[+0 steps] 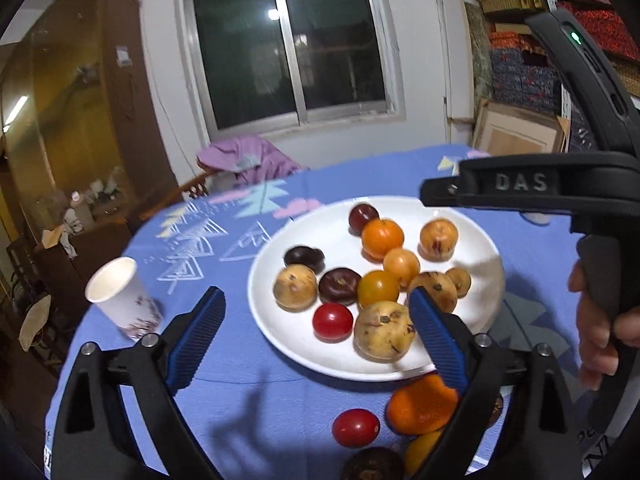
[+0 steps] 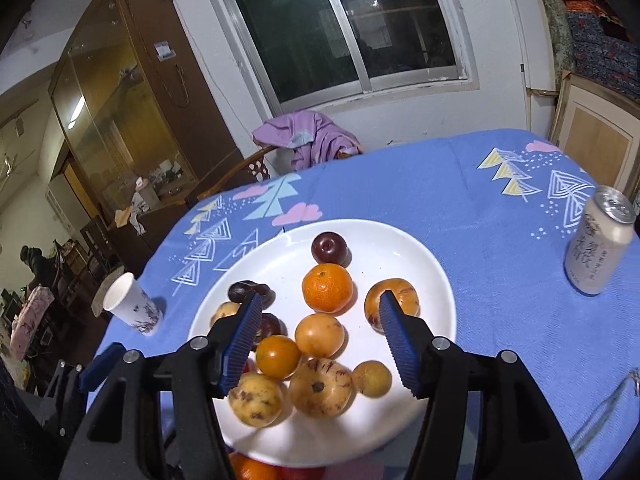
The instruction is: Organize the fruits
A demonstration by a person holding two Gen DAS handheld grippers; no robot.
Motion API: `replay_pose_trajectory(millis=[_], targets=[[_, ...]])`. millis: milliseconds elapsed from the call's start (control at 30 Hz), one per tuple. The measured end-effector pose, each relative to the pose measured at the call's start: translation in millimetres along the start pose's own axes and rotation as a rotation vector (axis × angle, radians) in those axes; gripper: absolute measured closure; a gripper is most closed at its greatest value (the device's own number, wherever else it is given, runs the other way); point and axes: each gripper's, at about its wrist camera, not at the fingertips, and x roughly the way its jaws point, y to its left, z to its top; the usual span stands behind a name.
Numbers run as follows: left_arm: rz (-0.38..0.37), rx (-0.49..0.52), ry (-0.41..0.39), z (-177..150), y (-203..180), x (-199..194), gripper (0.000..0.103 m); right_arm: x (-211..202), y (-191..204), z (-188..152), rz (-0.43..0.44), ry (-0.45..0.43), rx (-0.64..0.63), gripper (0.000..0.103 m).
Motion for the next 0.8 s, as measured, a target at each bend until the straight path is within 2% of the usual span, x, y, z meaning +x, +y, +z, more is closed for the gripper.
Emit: replay_pose_trajectory(millis=[200, 367, 500, 567, 600, 667, 800], targets=[[0.016, -0.055, -0.055, -9, 13, -46, 0.008, -56, 8, -31, -0.007, -0.063, -0.029, 0.031], [0.008, -0.103, -0.052, -28, 22, -77, 0.007, -94, 4, -75, -0.021, -0.103, -0.045, 0.030], [0.015, -0.116, -0.047, -50, 27, -96, 0.005, -109, 1, -108, -0.053, -0.109, -0.077, 0.029], [0.010, -0.123, -0.029, -63, 29, -102, 0.004, -112, -1, -119, -0.061, -0.103, -0.077, 0.026], [0.006, -0.128, -0.015, -68, 31, -103, 0.004, -114, 0, -122, -0.058, -0.104, -0.074, 0.019], [-0.009, -0.155, 0.026, -81, 38, -104, 0.004, -118, -1, -127, -0.060, -0.118, -0.061, 0.014], [-0.079, -0.225, 0.100, -97, 49, -98, 0.004, -113, 3, -129, -0.064, -0.086, -0.083, 0.012]])
